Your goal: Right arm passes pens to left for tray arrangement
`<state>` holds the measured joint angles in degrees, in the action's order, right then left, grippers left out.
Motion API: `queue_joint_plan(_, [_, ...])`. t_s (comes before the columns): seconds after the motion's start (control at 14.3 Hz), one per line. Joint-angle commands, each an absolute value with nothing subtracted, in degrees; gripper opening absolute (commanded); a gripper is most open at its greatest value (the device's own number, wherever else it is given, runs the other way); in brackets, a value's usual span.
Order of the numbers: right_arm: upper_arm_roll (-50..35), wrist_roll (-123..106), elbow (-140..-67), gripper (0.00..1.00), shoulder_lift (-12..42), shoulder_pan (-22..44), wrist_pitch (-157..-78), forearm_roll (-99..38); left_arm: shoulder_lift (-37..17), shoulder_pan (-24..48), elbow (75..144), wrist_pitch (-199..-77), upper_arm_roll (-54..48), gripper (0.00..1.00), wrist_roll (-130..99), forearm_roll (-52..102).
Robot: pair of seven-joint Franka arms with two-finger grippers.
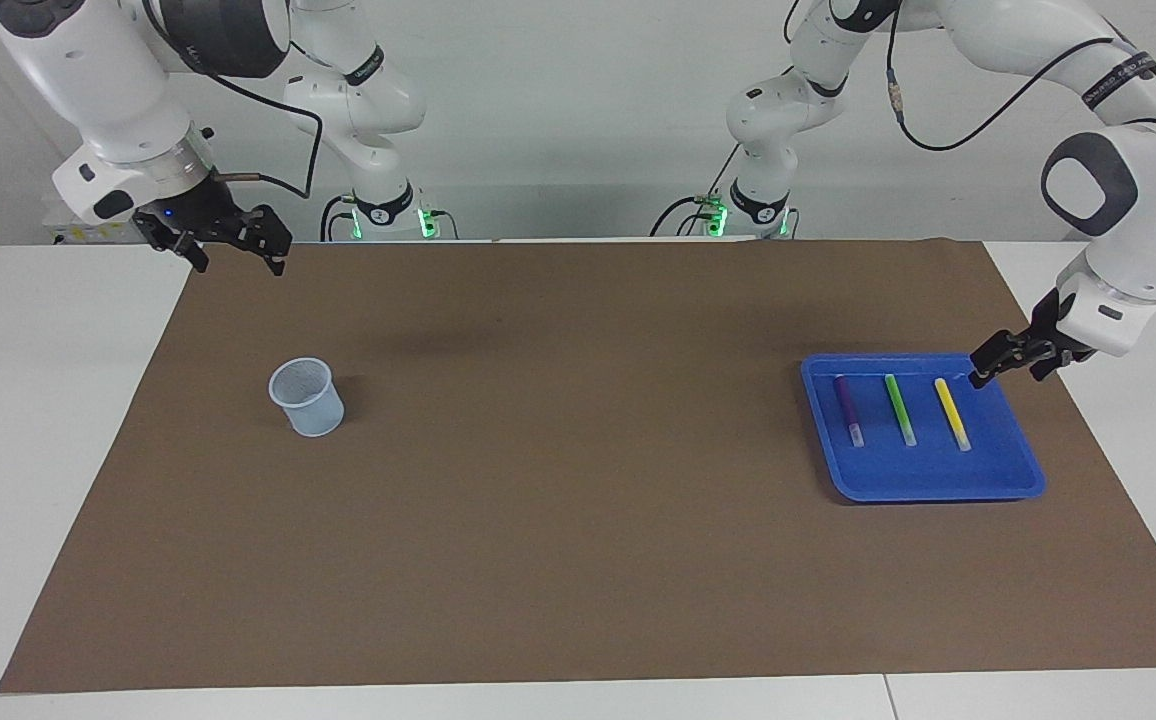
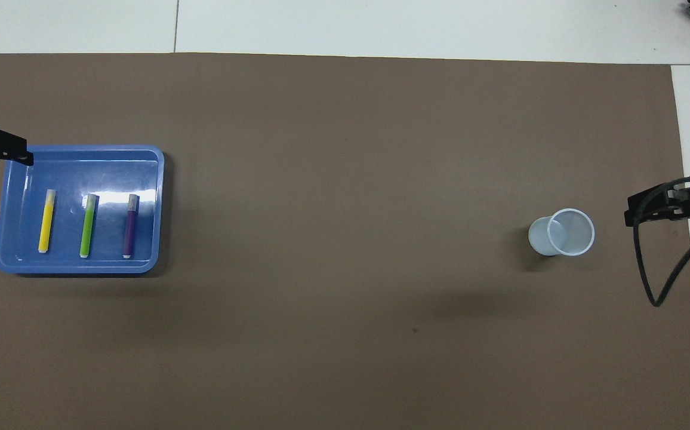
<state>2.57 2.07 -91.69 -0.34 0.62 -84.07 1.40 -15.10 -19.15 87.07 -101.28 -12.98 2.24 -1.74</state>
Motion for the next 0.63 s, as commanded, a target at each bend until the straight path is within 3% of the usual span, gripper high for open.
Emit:
queue_joint_plan(0.0, [1.9, 3.1, -90.8, 1.00, 0.2, 0.4, -83.9, 1.1, -14.9, -16.6, 84.2, -97.1, -11.9, 1.00, -0.5, -2.1])
queue_joint_plan(0.56, [1.8, 4.8, -90.7, 1.00, 0.2, 0.4, -84.2, 1.1, -10.6, -8.5, 83.8, -96.5, -11.0, 1.00, -7.2, -4.0])
